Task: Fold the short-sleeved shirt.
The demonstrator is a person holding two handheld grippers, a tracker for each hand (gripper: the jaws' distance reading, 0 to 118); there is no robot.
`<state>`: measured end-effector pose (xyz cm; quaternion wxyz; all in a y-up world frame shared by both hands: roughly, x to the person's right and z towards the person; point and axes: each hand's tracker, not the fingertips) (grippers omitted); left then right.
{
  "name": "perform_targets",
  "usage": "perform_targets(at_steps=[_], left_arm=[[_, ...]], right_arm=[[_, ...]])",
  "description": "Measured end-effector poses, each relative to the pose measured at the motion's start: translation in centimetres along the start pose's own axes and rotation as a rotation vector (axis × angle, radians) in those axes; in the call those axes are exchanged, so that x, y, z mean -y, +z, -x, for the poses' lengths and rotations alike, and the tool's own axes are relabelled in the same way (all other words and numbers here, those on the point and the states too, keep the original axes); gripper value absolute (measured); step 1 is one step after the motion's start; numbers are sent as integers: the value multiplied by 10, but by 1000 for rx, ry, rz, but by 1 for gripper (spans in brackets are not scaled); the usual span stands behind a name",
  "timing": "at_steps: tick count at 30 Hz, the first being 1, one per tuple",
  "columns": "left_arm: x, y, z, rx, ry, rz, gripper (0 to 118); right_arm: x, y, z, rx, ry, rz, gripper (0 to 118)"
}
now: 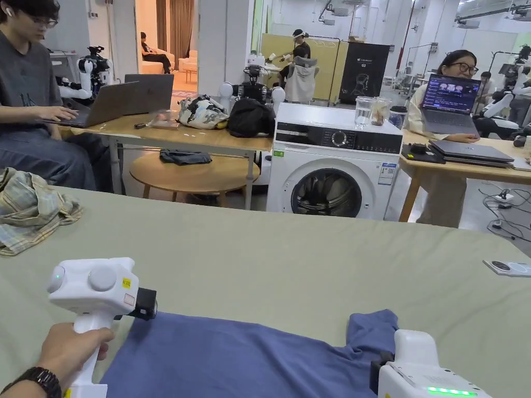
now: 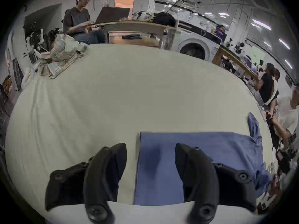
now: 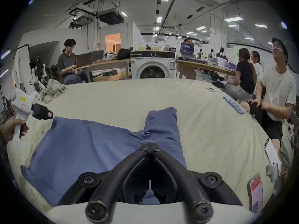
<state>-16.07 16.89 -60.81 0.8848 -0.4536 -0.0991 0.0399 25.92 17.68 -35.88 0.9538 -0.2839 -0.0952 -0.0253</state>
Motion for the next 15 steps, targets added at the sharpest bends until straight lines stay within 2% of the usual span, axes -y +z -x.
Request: perform_targets(at_steps=[2, 5, 6, 8, 10, 11, 12, 15], left_arm=[[-7, -22, -4, -27, -18, 38, 62], [-8, -59, -12, -128, -118, 165, 68], [-2, -65, -17, -136, -133, 172, 67], [7, -56, -31, -175, -171, 74, 64], [9, -55, -40, -117, -198, 84, 26], [12, -49, -42, -109, -215, 82, 0], [12, -48, -45, -71, -233, 101, 0], [17, -27, -49, -128, -248, 53, 0]], right_arm=[[1, -7, -7, 2, -3, 12, 0], [0, -13, -18, 15, -20, 33, 0], [1, -16, -21, 16, -24, 38, 0], [1, -20, -27, 29, -24, 54, 0], [1, -28, -37, 31, -27, 68, 0], [-2, -32, -42, 35, -34, 77, 0], [-4, -35, -46, 38, -41, 89, 0], [-15, -49, -64, 37, -66, 136, 0]])
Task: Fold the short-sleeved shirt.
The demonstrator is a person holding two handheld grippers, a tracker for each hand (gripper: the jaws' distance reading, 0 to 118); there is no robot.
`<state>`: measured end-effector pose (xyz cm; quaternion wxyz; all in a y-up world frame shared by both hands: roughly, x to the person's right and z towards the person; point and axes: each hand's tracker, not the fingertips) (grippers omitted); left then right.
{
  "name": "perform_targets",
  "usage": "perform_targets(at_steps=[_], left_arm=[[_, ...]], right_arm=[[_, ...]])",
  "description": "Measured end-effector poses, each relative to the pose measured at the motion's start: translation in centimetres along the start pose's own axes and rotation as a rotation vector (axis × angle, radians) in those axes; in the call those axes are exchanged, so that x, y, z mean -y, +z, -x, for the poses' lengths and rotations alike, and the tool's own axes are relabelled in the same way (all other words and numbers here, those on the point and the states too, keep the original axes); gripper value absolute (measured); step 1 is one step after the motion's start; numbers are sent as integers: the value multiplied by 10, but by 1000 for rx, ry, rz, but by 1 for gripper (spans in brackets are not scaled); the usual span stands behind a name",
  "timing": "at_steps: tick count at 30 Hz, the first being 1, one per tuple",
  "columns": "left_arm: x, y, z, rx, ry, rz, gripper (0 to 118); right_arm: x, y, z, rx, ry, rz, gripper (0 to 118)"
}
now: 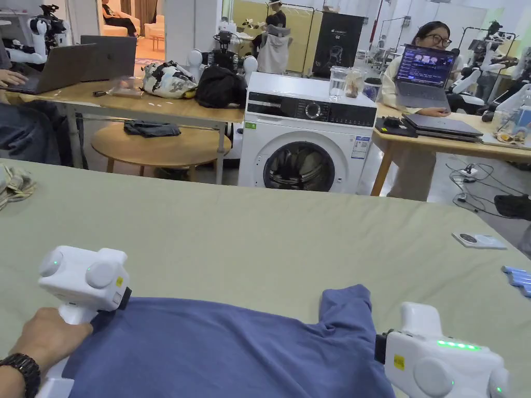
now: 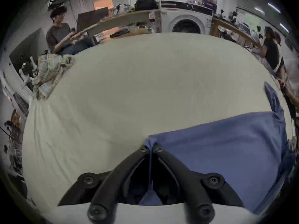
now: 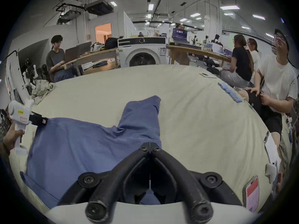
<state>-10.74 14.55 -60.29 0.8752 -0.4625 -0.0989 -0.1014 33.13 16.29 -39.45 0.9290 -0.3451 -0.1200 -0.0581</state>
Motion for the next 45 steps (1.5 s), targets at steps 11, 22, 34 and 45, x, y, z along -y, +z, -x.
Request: perform_targets(at_steps=[11, 22, 34, 45], left_arm=[[33, 61, 33, -45, 55, -74, 0], [64, 64, 48, -67, 75, -47, 0], [68, 70, 41, -45, 97, -55, 0], [35, 200, 46, 9, 130, -326, 0]], right_arm=[[-33, -51, -26, 9, 30, 164, 43], [-24, -92, -8, -94, 36, 258, 47], [-17, -81, 2, -117, 60, 246, 0], [-97, 48, -27, -58, 84, -85, 0]])
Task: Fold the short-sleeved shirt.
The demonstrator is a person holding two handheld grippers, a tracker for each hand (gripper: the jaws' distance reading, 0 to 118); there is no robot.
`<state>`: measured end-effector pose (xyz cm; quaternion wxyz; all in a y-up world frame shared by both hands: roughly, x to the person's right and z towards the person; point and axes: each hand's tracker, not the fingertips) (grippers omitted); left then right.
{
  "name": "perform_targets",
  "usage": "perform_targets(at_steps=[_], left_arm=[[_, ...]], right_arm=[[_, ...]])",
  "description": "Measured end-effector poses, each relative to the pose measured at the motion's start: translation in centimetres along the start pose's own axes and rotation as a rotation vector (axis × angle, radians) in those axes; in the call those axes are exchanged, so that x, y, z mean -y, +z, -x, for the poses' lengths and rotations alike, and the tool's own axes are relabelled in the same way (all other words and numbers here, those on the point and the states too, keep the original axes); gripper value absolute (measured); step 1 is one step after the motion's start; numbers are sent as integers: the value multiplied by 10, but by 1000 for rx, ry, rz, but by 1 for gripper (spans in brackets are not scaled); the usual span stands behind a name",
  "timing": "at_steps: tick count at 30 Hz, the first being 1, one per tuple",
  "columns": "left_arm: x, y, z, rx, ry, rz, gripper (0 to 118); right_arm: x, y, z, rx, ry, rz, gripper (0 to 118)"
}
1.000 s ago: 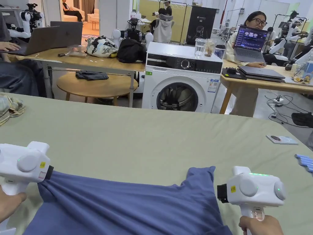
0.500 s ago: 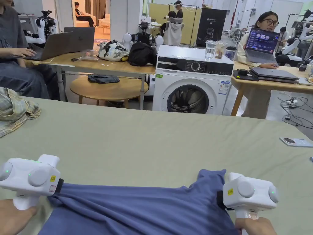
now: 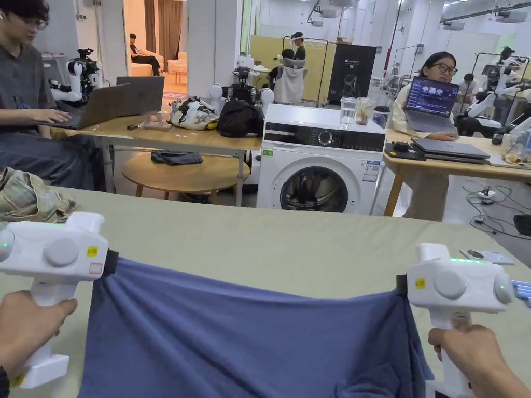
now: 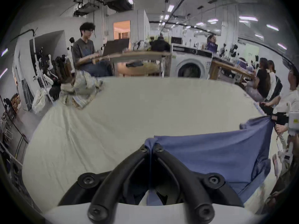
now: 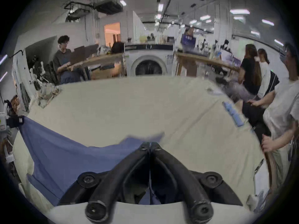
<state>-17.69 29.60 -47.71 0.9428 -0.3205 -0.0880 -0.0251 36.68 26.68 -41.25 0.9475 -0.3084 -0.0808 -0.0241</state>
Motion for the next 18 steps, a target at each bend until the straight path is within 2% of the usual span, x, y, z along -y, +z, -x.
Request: perform_targets(at_steps=[9, 13, 18], left_arm=[[-70, 111, 0, -1, 4, -200, 0], [-94, 137, 3, -18, 2, -257, 0], [-116, 141, 7, -29, 4, -273, 0]], right_arm=[[-64, 129, 5, 23, 9, -280, 0], [-90, 160, 10, 25, 15, -352, 0], [-118, 163, 12, 46, -5, -398, 0]])
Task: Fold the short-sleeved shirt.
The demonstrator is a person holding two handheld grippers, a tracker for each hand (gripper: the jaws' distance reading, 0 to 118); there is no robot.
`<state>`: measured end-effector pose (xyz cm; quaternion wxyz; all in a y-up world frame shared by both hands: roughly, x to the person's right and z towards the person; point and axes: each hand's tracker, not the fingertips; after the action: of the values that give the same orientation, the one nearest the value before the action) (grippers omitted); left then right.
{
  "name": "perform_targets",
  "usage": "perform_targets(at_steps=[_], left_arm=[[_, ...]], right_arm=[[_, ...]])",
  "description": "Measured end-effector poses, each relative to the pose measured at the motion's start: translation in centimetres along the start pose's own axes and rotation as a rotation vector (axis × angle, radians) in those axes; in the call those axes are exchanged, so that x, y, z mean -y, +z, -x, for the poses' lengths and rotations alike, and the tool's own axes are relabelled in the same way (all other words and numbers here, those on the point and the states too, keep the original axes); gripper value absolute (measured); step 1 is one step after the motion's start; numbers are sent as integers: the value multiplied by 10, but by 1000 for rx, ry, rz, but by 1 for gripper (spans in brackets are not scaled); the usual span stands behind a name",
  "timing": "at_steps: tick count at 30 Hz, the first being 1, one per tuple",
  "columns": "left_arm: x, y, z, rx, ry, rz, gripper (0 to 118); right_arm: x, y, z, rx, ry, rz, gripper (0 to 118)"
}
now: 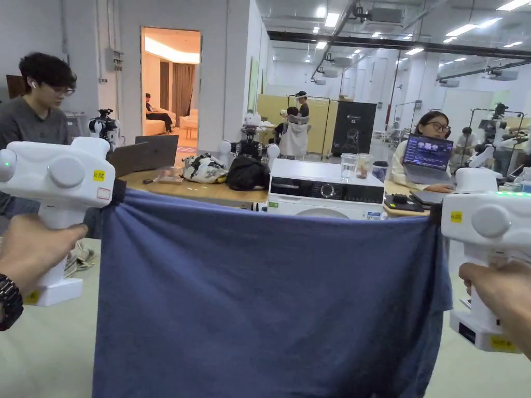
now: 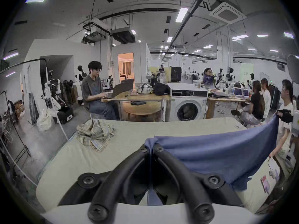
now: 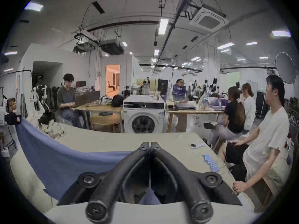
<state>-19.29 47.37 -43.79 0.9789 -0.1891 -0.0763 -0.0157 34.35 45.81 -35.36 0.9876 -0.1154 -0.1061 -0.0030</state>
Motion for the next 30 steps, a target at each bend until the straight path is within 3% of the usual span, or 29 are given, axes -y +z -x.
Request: perform_targets(at_steps=[17, 30], left_arm=[[-83, -70, 3, -72, -4, -56, 0], [-119, -66, 3, -107, -18, -124, 0]], right_arm=[[-67, -90, 20, 49, 16, -81, 0], [-115, -95, 31, 69, 39, -173, 0]])
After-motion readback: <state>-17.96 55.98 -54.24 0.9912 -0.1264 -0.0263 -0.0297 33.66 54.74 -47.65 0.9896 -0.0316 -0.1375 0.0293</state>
